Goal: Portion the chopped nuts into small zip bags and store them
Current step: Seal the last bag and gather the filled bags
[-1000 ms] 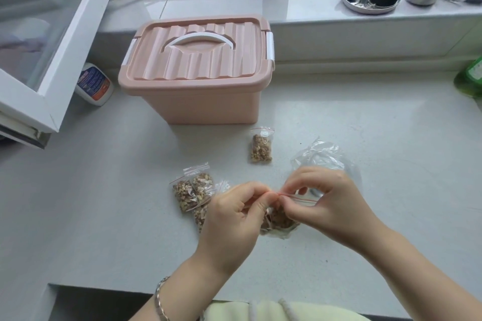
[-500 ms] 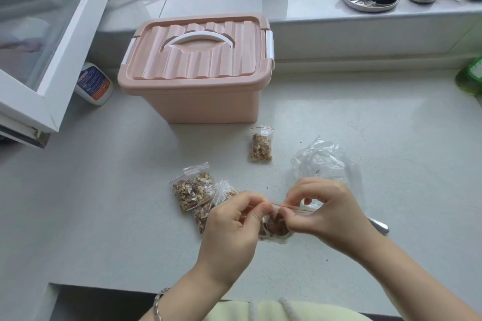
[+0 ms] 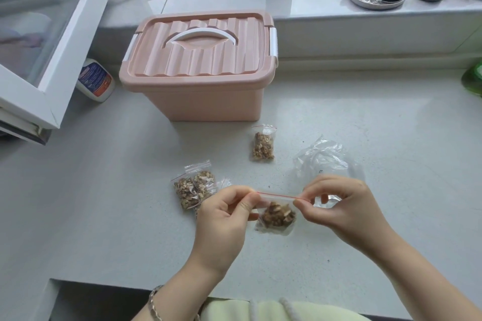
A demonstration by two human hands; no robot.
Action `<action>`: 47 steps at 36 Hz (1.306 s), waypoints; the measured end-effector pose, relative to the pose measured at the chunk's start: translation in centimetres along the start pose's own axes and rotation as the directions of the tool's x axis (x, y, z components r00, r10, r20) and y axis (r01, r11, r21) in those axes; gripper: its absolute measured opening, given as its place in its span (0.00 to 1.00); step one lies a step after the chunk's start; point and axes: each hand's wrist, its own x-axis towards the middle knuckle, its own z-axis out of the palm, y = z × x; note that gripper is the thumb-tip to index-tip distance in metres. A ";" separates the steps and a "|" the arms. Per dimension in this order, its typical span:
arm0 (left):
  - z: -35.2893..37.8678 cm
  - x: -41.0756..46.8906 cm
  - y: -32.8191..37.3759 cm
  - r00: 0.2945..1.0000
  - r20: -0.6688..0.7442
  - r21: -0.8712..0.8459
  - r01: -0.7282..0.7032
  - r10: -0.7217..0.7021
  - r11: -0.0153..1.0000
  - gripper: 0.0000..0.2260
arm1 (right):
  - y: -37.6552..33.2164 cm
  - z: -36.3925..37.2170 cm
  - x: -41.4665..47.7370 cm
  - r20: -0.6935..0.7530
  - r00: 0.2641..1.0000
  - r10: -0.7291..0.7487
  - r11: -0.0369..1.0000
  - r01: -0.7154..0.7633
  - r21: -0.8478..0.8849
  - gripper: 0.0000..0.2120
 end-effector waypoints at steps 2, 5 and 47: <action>0.2 0.3 0.0 0.999 -0.030 -0.021 0.018 -0.019 1.000 0.08 | 0.0 0.0 0.4 -0.023 1.000 -0.007 1.000 0.007 -0.005 0.03; 0.6 0.8 0.1 0.997 -0.062 -0.073 0.042 -0.046 0.996 0.09 | 0.2 -0.1 0.9 -0.068 0.998 0.007 1.000 -0.006 0.004 0.05; -3.2 11.2 -5.3 0.996 -0.052 0.666 0.085 -0.067 0.741 0.26 | 9.6 3.6 13.9 0.128 0.914 0.386 0.809 -0.268 -0.524 0.07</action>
